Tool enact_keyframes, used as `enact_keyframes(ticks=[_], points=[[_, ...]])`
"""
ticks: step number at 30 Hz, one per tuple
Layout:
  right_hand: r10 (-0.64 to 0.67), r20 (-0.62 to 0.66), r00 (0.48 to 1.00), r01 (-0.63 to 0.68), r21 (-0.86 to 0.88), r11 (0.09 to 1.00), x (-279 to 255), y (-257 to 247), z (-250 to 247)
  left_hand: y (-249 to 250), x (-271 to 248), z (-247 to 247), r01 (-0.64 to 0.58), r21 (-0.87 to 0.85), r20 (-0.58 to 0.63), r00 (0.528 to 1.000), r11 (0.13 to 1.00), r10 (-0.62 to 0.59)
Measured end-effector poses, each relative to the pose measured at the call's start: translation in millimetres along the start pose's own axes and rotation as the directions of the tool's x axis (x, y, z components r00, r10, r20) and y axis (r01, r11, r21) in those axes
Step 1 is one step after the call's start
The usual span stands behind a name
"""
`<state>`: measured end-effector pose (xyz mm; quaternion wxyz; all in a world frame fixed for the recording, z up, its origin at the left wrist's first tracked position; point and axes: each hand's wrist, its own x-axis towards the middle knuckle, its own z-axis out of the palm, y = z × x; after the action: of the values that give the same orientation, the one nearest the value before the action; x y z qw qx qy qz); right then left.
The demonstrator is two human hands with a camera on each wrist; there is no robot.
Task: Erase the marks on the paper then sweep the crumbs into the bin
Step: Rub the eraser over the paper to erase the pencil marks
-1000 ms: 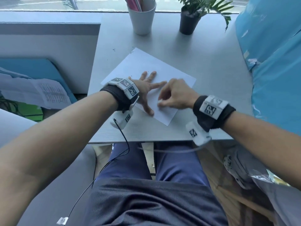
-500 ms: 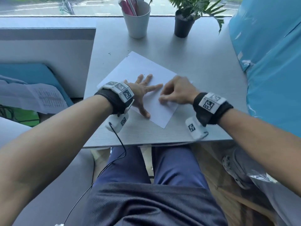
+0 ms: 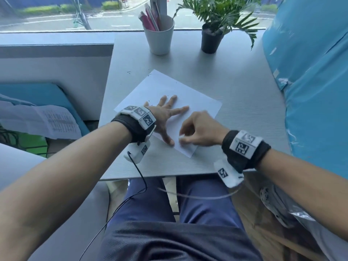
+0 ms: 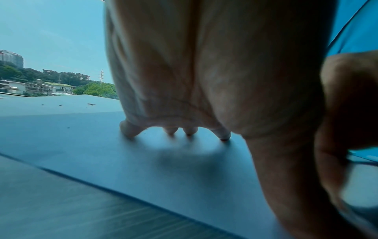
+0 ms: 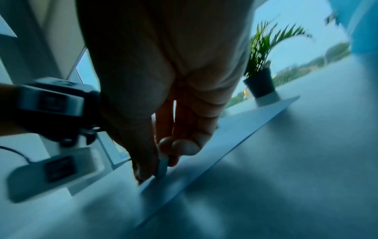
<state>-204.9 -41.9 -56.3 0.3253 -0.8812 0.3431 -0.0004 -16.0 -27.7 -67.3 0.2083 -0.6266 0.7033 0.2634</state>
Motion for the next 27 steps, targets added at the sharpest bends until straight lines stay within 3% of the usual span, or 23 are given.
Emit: enact_keyframes(ticks=[2,5,7,10,12,16,21,27], points=[[-0.012,0.051,0.999,0.011,0.022,1.0,-1,0,3,0,1,1,-0.005,-0.002,-0.002,1.0,1.0,0.005],[0.104,-0.135,0.985,-0.095,0.068,0.993,20,28,-25,-1,0,1,-0.003,-0.028,0.007,1.0,1.0,0.003],[0.113,-0.188,0.976,-0.105,0.052,0.993,23,30,-29,0,-1,0,-0.006,-0.042,0.006,1.0,0.999,0.007],[0.008,-0.01,1.0,-0.008,0.011,1.0,4,3,-2,0,-1,1,-0.014,-0.032,-0.003,1.0,0.999,0.014],[0.005,0.024,1.0,-0.005,0.003,1.0,5,6,-2,0,-2,1,-0.014,-0.033,0.001,1.0,0.999,0.014],[0.112,-0.187,0.976,-0.105,0.047,0.993,22,31,-27,1,-3,0,-0.002,-0.041,0.007,1.0,0.999,0.002],[-0.014,0.033,0.999,0.014,0.02,1.0,2,2,5,1,-2,1,-0.009,-0.017,0.006,1.0,1.0,0.009],[0.187,-0.223,0.957,-0.171,0.09,0.981,27,47,-37,1,-3,-2,-0.016,-0.029,0.007,1.0,0.999,0.016]])
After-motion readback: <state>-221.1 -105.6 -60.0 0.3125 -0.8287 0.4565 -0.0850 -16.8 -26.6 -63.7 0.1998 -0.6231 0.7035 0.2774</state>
